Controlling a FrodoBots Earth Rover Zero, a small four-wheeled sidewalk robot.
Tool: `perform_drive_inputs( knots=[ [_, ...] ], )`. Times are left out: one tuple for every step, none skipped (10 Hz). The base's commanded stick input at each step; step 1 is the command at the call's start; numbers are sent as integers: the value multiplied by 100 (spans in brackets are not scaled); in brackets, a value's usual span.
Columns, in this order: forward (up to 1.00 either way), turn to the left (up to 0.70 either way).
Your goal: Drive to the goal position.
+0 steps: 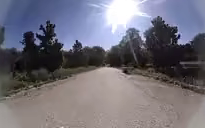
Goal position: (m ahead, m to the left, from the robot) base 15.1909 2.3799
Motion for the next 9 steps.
perform_drive_inputs(
  knots=[
    [100, -36],
    [100, -29],
    [100, 4],
    [100, 4],
    [100, 5],
    [100, 5],
    [100, 5],
    [100, 5],
    [100, 5]
  ],
)
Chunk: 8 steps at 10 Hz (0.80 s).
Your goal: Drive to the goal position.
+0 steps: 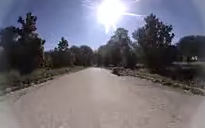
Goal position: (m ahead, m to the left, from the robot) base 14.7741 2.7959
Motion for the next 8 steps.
perform_drive_inputs(
  knots=[
    [100, 5],
    [100, 5],
    [100, 5],
    [100, 5],
    [100, 5],
    [100, 5],
    [100, 5],
    [100, 5]
  ],
)
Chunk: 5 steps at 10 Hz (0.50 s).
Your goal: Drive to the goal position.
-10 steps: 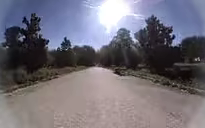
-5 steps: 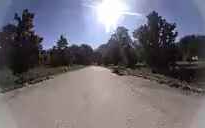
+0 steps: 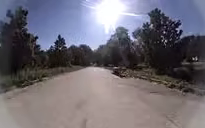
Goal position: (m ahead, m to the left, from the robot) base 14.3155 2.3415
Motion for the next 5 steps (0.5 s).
perform_drive_inputs(
  knots=[
    [100, 5],
    [100, 5],
    [100, 5],
    [100, 5],
    [100, 5]
  ],
)
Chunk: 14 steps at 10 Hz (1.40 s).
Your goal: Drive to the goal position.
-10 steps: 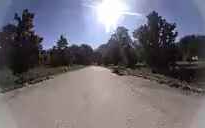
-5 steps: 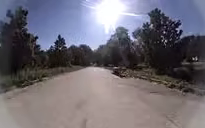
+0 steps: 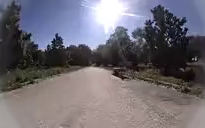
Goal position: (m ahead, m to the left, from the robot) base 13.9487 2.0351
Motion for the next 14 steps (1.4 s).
perform_drive_inputs(
  knots=[
    [100, 5],
    [100, 5],
    [100, 5],
    [100, 5],
    [100, 5],
    [100, 5],
    [100, 5],
    [100, 5],
    [100, 5],
    [100, 5],
    [100, 5],
    [100, 5],
    [100, 5],
    [100, 5]
  ],
)
